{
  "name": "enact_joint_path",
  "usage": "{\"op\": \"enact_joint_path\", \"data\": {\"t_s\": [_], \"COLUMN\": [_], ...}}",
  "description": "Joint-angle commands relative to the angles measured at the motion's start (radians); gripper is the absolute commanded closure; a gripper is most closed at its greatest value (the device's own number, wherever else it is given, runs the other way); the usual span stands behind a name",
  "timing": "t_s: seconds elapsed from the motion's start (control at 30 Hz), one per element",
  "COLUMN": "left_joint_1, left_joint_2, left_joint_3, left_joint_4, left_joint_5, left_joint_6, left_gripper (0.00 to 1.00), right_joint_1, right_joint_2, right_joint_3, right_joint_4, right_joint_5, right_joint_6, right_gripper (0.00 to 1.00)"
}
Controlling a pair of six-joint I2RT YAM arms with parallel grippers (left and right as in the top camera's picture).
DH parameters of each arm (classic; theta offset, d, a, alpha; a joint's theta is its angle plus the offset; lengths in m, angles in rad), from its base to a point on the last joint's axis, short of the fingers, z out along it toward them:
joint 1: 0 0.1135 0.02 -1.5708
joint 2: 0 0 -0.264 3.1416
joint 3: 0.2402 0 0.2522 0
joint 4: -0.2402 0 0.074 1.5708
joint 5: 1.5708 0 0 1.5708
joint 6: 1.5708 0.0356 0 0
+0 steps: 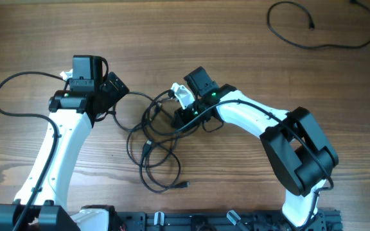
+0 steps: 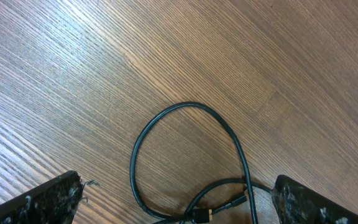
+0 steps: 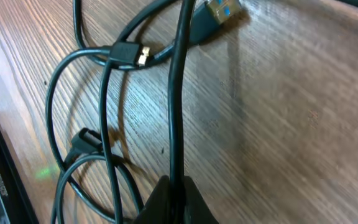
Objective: Untangle cables
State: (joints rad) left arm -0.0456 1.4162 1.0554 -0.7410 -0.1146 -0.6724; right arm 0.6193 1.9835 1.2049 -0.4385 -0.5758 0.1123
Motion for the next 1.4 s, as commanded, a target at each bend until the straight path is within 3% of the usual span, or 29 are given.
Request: {"op": "enact_joint_path", "data": {"t_s": [0.0, 0.2, 0.5, 0.97, 1.13, 1.37], "left_joint_1": [0.005, 0.005, 0.005, 0.004, 0.004, 0.004], "left_joint_2": [-0.017, -0.017, -0.017, -0.017, -0.017, -0.016], "left_joint_3": [-0.002, -0.002, -0.002, -0.002, -0.002, -0.002], "left_joint_4": [-0.005, -0.009, -0.009, -0.009, -0.010, -0.007], "left_joint_5": [0.002, 0.058, 0.077, 0.107, 0.116, 0.126], "left_joint_6": [-0.017, -0.017, -0.016, -0.016, -0.016, -0.017], "left_gripper": [0.00, 0.00, 0.00, 0.00, 0.00, 0.00], "right_joint_1": [-0.037, -0.121, -0.129, -0.129, -0.129, -0.129], "right_joint_2": [-0.034, -0.231, -0.492, -0.535, -0.535, -0.558], "right_joint_3": [0.042, 0.109, 0.119, 0.125, 0.132, 0.175], "right_joint_4": [-0.058, -0.066, 0.107, 0.252, 0.119, -0.345], "right_joint_5": [-0.079, -0.148, -0.094, -0.046, 0.024, 0.204], "right_joint_6": [0.022, 0.071, 0.047, 0.118, 0.076, -0.038], "right_gripper": [0.96, 0.96, 0.96, 0.96, 0.96, 0.96]}}
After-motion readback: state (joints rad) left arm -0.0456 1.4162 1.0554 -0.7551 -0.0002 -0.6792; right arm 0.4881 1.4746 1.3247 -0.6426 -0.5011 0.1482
